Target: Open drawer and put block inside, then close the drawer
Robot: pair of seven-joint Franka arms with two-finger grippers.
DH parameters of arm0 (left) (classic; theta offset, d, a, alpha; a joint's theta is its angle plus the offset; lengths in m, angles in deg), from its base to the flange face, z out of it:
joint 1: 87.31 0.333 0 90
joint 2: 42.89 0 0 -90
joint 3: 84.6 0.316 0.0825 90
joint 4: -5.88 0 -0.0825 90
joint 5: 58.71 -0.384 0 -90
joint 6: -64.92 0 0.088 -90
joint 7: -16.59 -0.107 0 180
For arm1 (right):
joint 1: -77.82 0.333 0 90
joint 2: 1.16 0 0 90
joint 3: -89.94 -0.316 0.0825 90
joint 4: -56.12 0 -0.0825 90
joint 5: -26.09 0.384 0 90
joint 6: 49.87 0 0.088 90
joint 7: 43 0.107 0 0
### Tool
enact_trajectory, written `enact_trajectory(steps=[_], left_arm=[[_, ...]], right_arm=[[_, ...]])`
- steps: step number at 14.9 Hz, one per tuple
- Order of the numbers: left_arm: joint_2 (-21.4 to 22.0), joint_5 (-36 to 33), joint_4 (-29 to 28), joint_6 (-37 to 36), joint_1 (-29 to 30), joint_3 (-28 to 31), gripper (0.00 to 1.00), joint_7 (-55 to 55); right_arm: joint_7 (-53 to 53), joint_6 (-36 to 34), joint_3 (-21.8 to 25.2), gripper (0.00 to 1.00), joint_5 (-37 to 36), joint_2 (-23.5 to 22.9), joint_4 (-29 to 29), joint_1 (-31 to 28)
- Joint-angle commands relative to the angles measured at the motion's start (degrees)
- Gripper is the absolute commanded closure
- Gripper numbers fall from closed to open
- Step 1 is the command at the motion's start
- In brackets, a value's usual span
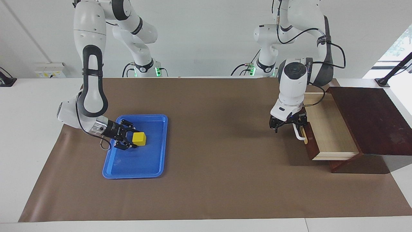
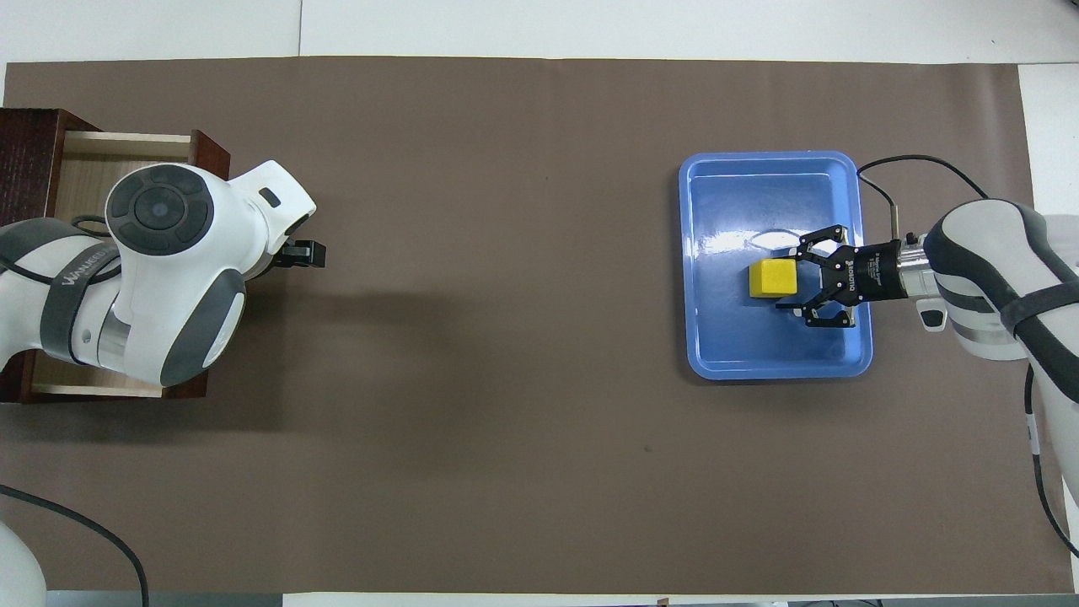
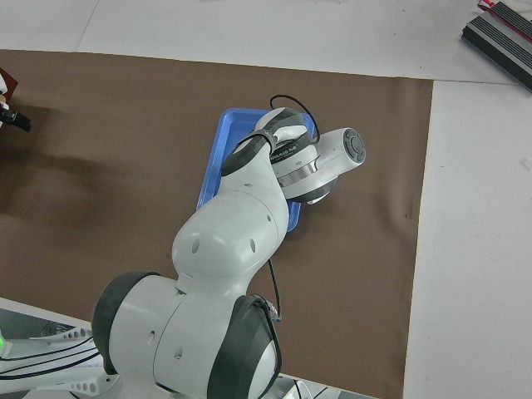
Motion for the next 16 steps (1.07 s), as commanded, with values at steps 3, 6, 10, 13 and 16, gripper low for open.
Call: enact_trajectory(steps=[3, 6, 10, 13, 16], left_arm=[[-1.77, 1.27, 8.51, -9.87, -0.25, -0.44, 0.00, 0.64], [-1.77, 7.22, 15.79, -17.51, -0.17, -0.44, 0.00, 0.82], [-1.33, 10.50, 20.12, -23.94, -0.25, 0.00, 0.00, 11.42], [-1.86, 11.54, 23.02, -29.30, -0.17, -0.44, 0.00, 19.95], [-1.60, 15.59, 24.08, -31.33, 0.27, -0.18, 0.00, 31.19]], right_arm=[[-4.63, 0.50, -0.14, 1.00, 1.30, 0.35, 1.14, -0.19], [-4.20, -2.21, -0.05, 1.00, 0.50, 0.18, -2.27, -0.27], [6.05, -9.08, -0.93, 1.00, -4.40, 0.35, -12.02, 1.99], [18.69, -9.88, -0.93, 1.00, -5.21, 0.27, -18.70, 7.70], [31.53, -7.34, -0.93, 1.00, -4.33, -0.79, -23.19, 15.60]])
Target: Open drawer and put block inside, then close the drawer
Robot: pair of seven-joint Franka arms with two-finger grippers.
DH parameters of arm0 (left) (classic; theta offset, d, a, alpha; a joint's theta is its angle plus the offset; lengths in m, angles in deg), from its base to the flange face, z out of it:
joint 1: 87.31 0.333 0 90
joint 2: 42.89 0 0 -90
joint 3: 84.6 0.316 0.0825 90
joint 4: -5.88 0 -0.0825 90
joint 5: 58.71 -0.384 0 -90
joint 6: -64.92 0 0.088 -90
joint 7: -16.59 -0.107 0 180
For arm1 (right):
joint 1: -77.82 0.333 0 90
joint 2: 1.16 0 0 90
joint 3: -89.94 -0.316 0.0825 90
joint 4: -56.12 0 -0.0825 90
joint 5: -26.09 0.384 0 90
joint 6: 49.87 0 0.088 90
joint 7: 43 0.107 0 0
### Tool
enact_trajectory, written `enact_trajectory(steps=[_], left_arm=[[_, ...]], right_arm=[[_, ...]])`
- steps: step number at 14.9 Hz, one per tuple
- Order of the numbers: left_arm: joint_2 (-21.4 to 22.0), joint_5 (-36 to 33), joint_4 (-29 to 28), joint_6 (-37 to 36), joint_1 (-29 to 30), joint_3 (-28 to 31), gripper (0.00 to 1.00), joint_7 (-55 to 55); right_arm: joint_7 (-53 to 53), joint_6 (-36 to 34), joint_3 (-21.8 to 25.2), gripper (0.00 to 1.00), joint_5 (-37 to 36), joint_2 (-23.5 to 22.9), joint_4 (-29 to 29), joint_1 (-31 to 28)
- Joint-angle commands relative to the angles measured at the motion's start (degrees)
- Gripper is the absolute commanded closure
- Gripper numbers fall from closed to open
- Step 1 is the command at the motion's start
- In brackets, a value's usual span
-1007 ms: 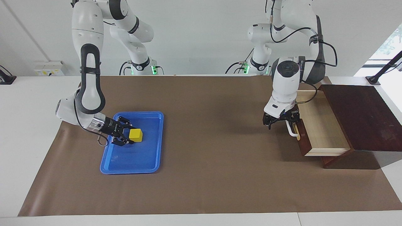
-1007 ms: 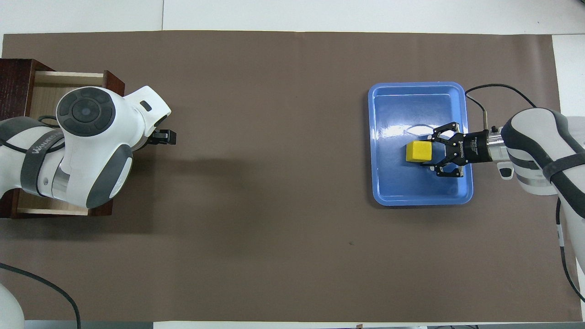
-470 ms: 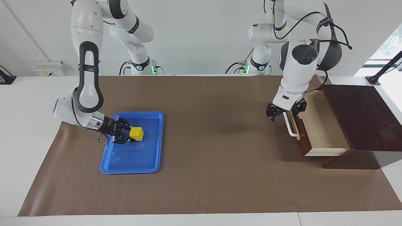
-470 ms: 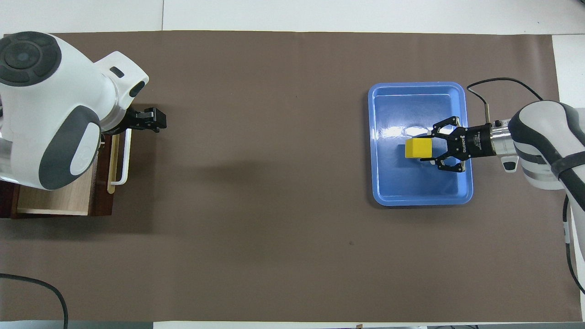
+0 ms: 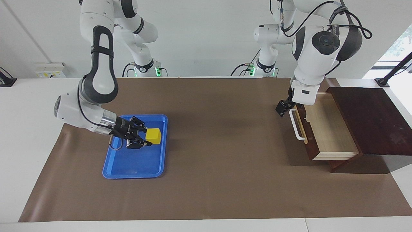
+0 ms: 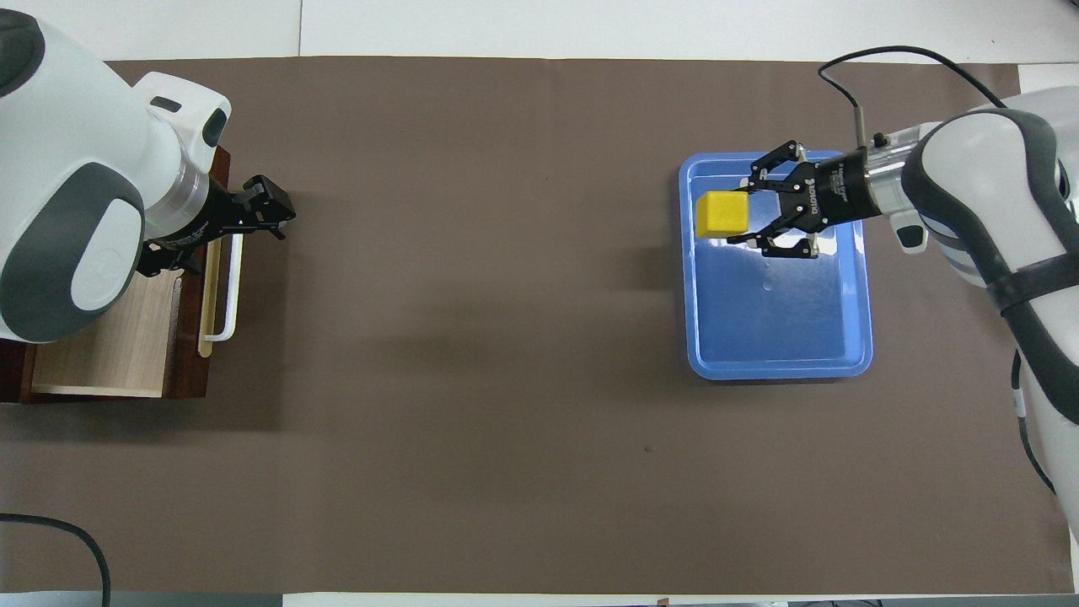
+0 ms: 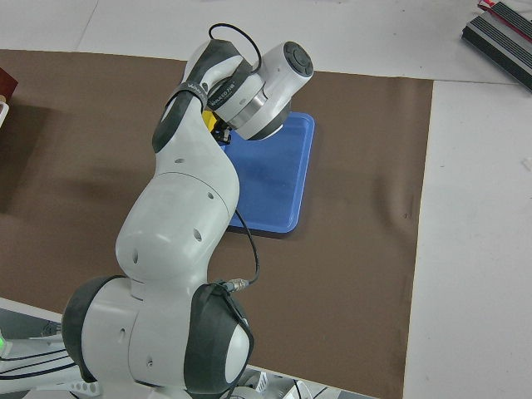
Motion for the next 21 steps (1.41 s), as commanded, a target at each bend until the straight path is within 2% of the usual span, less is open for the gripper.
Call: enact_trajectory(steps=[1, 3, 8, 11, 14, 16, 21], left_arm=[[-0.95, 3.62, 2.55, -3.11, 0.24, 0.02, 0.00, 11.72], [-0.86, 4.78, 2.73, -2.50, -0.28, -0.33, 0.00, 25.94], [-1.56, 4.43, 5.19, 3.55, -0.73, -2.61, 0.00, 60.23], [-4.01, 3.20, 6.24, 3.39, -0.73, -7.35, 0.00, 63.98], [-9.80, 1.18, 11.15, 3.04, -2.56, -9.38, 0.00, 66.52], [-13.94, -1.62, 16.60, 0.07, -4.85, -9.56, 0.00, 70.11], [-14.22, -3.13, 16.18, 3.47, -5.65, -12.01, 0.00, 79.26]], right_arm=[[11.69, 3.04, -0.13, 1.00, -0.43, -1.96, -4.60, 6.13], [20.14, 4.82, -0.04, 1.00, -0.78, -3.10, -7.76, 11.31], [22.19, 5.69, -0.04, 1.00, -0.61, -3.45, -9.01, 19.05], [23.34, 8.33, -0.04, 1.00, -0.61, -3.45, -9.01, 22.40], [23.51, 8.16, -0.04, 1.00, -0.61, -3.45, -9.01, 22.85], [23.60, 9.12, -0.04, 1.00, -0.61, -3.54, -9.01, 23.55], [23.95, 10.09, -0.04, 1.00, -0.61, -3.63, -9.01, 23.73]])
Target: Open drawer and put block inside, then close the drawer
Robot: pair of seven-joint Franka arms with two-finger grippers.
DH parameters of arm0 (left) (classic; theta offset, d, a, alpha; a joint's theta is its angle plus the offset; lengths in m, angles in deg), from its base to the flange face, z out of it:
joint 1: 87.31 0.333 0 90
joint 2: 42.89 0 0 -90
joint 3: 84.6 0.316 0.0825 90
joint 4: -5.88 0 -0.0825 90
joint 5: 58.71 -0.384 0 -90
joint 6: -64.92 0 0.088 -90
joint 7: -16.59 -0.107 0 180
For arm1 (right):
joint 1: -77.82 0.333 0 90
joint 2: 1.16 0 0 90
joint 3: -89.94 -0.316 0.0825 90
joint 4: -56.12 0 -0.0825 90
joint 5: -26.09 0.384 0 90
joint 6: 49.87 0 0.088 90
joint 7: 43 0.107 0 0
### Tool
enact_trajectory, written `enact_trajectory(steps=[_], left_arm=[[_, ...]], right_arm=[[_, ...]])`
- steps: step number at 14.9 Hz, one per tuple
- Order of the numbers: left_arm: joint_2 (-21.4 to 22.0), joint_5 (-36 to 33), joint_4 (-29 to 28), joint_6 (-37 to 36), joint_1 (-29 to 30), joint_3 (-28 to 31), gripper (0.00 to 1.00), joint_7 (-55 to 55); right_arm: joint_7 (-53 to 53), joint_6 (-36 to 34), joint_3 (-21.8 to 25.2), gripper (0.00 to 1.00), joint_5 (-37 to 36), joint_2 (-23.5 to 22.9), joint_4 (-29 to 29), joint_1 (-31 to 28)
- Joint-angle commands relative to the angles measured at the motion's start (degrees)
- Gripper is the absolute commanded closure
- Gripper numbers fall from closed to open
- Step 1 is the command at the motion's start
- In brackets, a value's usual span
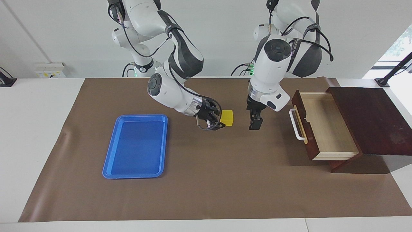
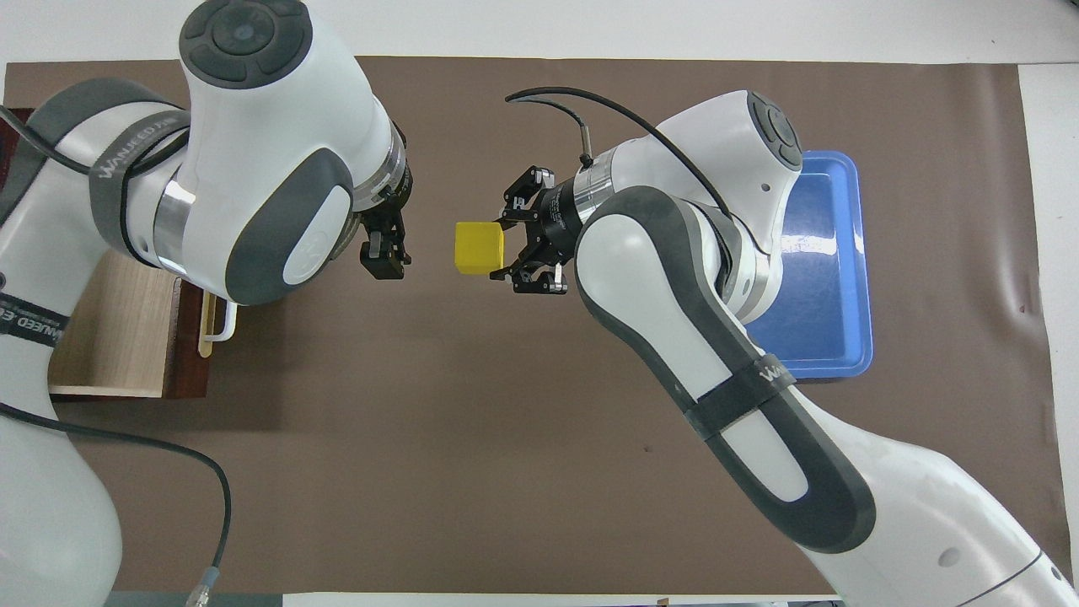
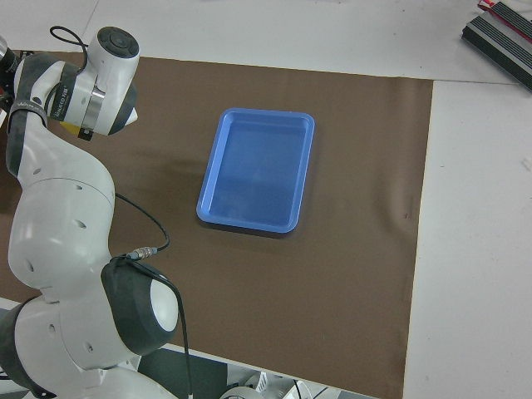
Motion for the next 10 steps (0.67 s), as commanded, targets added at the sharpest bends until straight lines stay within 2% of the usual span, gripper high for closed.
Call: enact_trajectory(steps=[1, 10], left_arm=[[-0.83, -2.52, 1.49, 0.24, -0.86, -2.02, 0.00, 4.45], [-0.04, -2.88, -2.90, -0.38, -1.21, -5.28, 0.00, 4.81]], right_arm=[[1.77, 0.59, 0.13, 1.00, -0.59, -0.93, -1.50, 0.35], [1.68, 1.56, 0.13, 1.00, -0.51, -0.93, -1.50, 1.05]])
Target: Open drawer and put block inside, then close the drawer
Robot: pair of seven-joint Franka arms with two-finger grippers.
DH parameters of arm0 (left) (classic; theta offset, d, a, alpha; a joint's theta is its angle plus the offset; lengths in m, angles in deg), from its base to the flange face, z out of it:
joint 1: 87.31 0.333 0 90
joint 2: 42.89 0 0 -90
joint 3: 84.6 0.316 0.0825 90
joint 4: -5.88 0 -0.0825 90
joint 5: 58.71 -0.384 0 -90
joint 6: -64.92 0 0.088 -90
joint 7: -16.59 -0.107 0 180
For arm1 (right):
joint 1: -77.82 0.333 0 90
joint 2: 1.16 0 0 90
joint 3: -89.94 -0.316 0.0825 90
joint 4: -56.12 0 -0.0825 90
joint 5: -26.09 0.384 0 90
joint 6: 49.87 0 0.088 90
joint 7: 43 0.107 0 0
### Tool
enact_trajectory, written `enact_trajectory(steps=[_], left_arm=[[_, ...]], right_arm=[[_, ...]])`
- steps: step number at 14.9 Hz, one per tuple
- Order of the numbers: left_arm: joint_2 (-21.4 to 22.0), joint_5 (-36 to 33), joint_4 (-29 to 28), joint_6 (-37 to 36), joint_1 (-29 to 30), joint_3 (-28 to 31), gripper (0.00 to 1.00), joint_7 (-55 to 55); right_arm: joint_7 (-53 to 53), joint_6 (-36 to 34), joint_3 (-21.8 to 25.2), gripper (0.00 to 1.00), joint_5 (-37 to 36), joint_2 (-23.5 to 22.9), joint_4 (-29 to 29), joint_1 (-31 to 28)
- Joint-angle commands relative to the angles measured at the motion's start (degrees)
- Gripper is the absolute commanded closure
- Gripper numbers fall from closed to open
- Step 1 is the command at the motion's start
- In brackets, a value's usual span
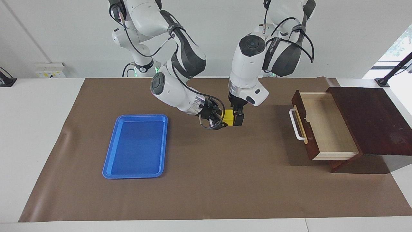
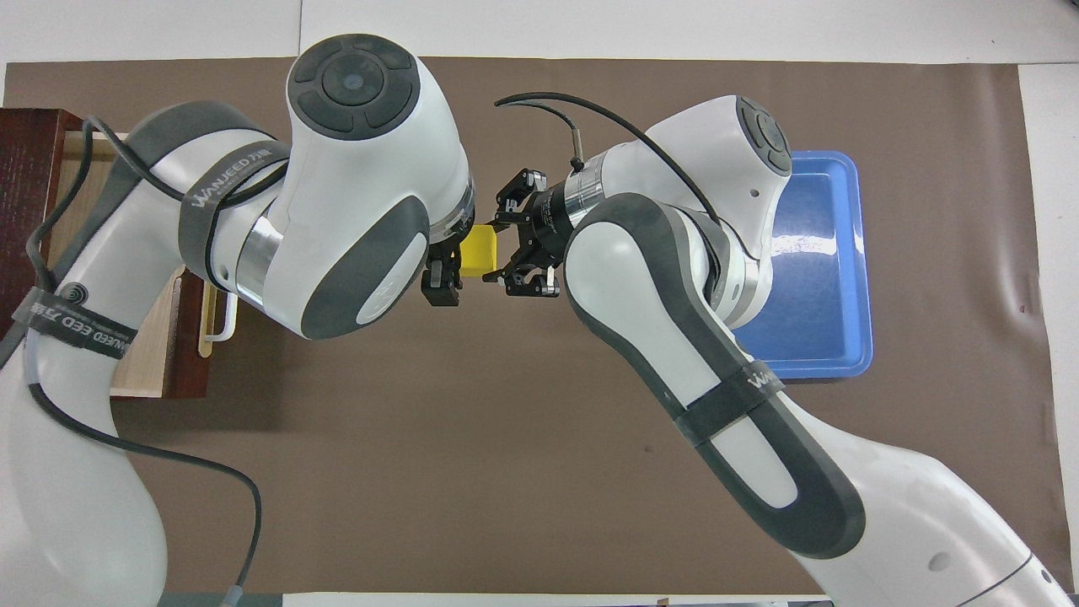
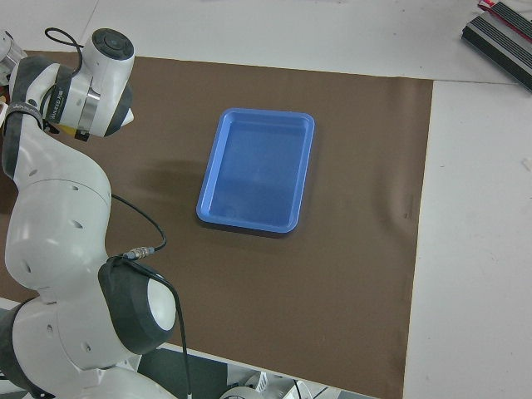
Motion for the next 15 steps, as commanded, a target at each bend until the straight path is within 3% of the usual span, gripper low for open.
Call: enact_trajectory(steps=[1, 6, 8, 10, 12, 13, 14, 15], left_arm=[[1.11, -0.95, -2.61, 0.08, -0.14, -0.19, 0.00, 0.87], [1.11, -0.95, -3.67, 1.39, -0.14, -0.80, 0.00, 3.23], [1.11, -0.95, -3.58, 2.45, -0.14, -0.80, 0.11, 4.03], [1.02, -0.95, -3.58, 2.72, -0.14, -0.80, 0.36, 5.09], [0.94, -0.95, -3.32, 2.81, -0.14, -0.72, 0.82, 5.44], [0.85, -0.86, -3.14, 2.81, 0.03, -0.45, 1.00, 5.44], [0.76, -0.86, -3.06, 2.98, 0.12, -0.28, 1.00, 5.36], [0.67, -0.95, -2.97, 3.33, 0.21, -0.28, 1.00, 5.09]], right_arm=[[1.68, 0.66, 0.11, 1.00, -0.51, -0.88, -1.45, 0.24], [1.76, 1.01, 0.11, 1.00, -0.60, -0.88, -1.45, 0.33], [1.76, 1.01, 0.11, 1.00, -0.60, -0.88, -1.37, 0.41], [1.76, 1.01, 0.11, 1.00, -0.68, -0.88, -1.37, 0.50], [1.76, 1.01, 0.11, 1.00, -0.68, -0.88, -1.37, 0.50], [1.76, 1.01, 0.11, 1.00, -0.60, -0.79, -1.37, 0.50], [1.76, 1.01, 0.11, 0.80, -0.60, -0.79, -1.37, 0.50], [1.85, 1.10, 0.11, 0.44, -0.60, -0.79, -1.37, 0.50]])
